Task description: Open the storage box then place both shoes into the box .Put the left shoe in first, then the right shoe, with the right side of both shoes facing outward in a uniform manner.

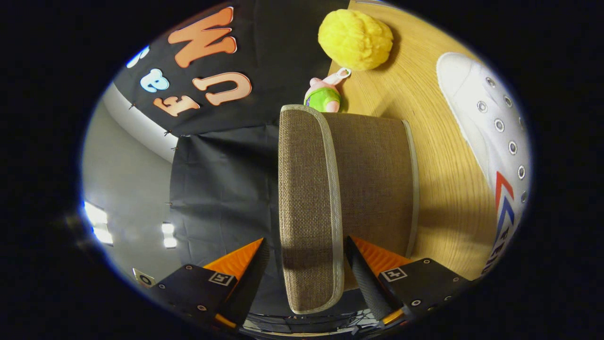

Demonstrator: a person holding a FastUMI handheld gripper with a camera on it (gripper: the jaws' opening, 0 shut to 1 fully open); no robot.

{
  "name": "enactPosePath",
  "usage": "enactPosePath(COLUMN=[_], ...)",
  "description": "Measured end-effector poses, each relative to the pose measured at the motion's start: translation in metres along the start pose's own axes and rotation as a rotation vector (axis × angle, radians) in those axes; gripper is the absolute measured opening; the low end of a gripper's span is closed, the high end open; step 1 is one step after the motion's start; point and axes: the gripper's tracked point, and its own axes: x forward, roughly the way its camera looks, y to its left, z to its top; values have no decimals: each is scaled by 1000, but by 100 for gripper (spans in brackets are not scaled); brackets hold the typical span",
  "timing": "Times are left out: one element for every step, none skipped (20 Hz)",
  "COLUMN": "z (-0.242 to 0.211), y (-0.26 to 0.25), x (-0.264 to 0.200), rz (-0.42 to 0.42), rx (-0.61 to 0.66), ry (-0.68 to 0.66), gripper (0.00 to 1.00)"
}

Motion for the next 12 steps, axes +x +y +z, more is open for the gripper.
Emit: enactPosePath(z=[-2, -3, -3, -2, 0, 1, 0, -1, -1, 1, 1, 2], y=[2, 7, 7, 10, 12, 17, 26, 37, 42, 42, 43, 41], x=[-3, -4, -9, -12, -14, -18, -23, -26, -26, -23, -22, -19], rz=[21, 38, 48, 53, 51, 58, 85, 117, 113, 88, 54, 10], rx=[10, 18, 19, 17, 25, 40, 60, 67, 60, 34, 7, -10], ry=[-6, -7, -9, -17, -25, -36, -40, -45, -66, -91, -112, -134], gripper=[95, 94, 89, 86, 79, 73, 62, 56, 50, 40, 29, 22])
